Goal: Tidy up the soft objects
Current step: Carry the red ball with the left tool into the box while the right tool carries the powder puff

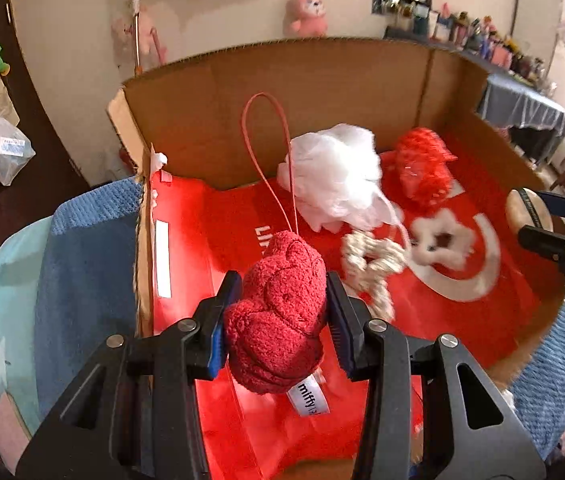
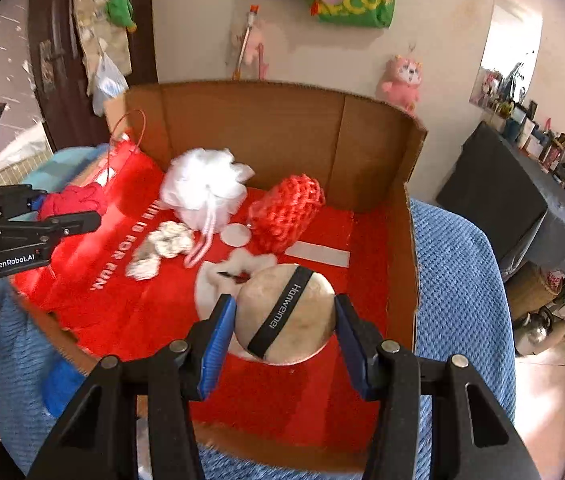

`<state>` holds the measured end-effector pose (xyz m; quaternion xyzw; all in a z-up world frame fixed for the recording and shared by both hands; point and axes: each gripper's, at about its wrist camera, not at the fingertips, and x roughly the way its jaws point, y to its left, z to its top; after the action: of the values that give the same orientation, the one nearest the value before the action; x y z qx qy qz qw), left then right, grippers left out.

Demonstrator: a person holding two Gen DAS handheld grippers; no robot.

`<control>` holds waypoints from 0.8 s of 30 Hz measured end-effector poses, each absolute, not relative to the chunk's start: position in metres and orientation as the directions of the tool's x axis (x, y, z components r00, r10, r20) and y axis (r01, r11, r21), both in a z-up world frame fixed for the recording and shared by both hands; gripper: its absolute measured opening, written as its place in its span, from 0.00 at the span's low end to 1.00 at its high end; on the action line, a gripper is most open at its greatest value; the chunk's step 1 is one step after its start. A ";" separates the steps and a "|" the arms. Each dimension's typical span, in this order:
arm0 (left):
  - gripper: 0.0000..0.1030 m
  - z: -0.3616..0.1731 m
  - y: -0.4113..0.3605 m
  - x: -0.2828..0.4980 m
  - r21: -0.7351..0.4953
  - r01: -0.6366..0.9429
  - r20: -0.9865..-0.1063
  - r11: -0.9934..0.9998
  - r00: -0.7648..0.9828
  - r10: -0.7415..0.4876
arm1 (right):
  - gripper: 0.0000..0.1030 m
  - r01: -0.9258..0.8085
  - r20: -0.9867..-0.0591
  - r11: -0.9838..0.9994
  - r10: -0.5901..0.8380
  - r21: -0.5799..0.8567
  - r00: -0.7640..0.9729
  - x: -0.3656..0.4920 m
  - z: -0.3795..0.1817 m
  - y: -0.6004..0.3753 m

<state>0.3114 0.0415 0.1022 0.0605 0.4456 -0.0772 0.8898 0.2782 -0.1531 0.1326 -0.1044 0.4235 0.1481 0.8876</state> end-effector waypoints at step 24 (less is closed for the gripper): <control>0.39 0.057 0.030 0.378 0.128 0.142 -0.882 0.982 0.470 0.047 | 0.52 -0.431 -0.906 0.865 -0.059 -0.255 0.418 0.342 0.085 -0.132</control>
<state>0.3776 0.0301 0.0567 0.0918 0.5141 -0.0277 0.8523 0.3417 -0.1317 0.0850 -0.2325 0.5268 0.1149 0.8094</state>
